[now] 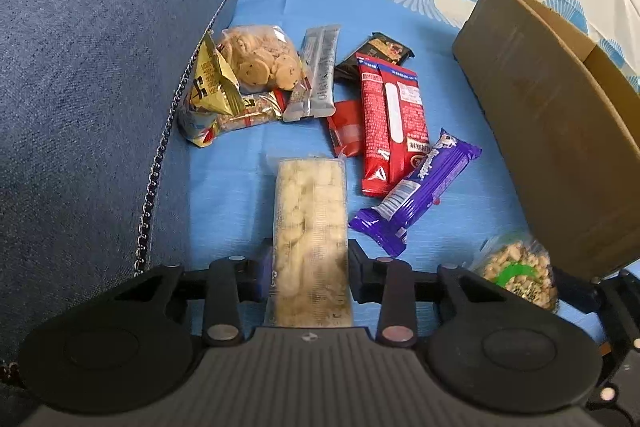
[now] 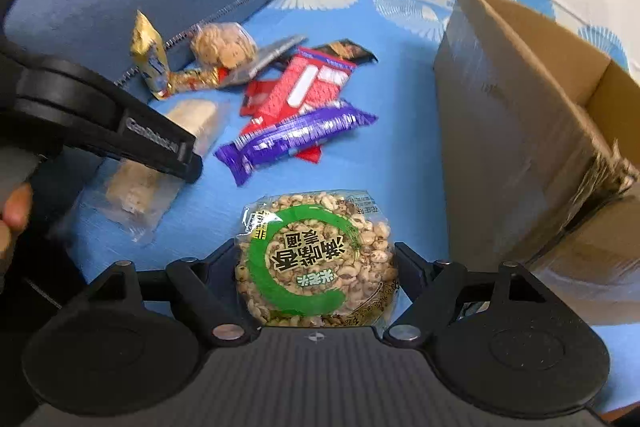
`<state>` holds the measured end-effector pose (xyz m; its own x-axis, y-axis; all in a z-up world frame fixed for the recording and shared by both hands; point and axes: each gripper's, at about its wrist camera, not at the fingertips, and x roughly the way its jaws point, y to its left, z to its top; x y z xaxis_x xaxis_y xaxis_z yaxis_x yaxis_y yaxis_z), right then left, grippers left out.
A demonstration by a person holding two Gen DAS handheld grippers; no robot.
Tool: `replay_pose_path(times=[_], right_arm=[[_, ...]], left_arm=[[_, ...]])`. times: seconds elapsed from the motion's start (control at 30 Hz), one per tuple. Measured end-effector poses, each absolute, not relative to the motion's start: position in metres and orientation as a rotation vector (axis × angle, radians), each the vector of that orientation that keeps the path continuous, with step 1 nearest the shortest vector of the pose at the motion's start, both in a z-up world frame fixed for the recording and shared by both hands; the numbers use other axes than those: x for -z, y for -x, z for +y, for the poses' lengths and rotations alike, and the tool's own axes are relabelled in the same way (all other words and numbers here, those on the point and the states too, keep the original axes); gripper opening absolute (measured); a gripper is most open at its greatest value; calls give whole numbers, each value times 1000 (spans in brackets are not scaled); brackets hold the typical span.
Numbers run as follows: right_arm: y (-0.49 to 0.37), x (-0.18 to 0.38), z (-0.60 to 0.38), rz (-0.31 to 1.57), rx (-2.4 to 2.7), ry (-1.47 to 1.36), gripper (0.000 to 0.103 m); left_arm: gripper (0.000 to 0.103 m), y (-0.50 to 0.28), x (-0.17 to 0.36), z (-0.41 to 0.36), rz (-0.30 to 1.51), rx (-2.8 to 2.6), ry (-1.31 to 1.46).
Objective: Organize snacks
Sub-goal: 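Grasp the clear bag of white puffs with left tool while right grasps green-labelled nut pack, then carry both packs over the box and open both tools to drop them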
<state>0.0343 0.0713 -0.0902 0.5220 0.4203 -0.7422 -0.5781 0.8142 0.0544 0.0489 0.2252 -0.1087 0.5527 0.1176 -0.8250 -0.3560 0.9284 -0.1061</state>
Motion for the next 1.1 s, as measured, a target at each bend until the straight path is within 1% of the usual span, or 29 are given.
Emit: replay_pose_path(times=[0.2, 0.47, 0.6, 0.7, 0.8, 0.87, 0.93, 1.03, 1.1], right_arm=[[-30, 65, 67, 742, -633, 193, 81], [-27, 24, 48, 591, -662, 187, 81], [-44, -18, 24, 527, -731, 125, 81], [-63, -54, 3, 424, -784, 128, 81], [-85, -72, -18, 294, -755, 142, 81], [-101, -66, -30, 255, -715, 119, 81], [-114, -52, -42, 264, -668, 54, 81], [-130, -30, -58, 379, -634, -54, 81], [-138, -28, -66, 394, -630, -111, 81]], left_arm=[[40, -39, 99, 225, 868, -274, 292], [40, -15, 79, 225, 672, -237, 343], [40, -10, 73, 221, 628, -240, 338], [40, -8, 69, 218, 603, -234, 324], [40, -3, 66, 215, 573, -218, 313], [40, -1, 65, 213, 559, -217, 307], [40, 0, 65, 211, 554, -224, 296], [40, -1, 64, 207, 553, -232, 273], [40, -3, 63, 202, 548, -239, 252]])
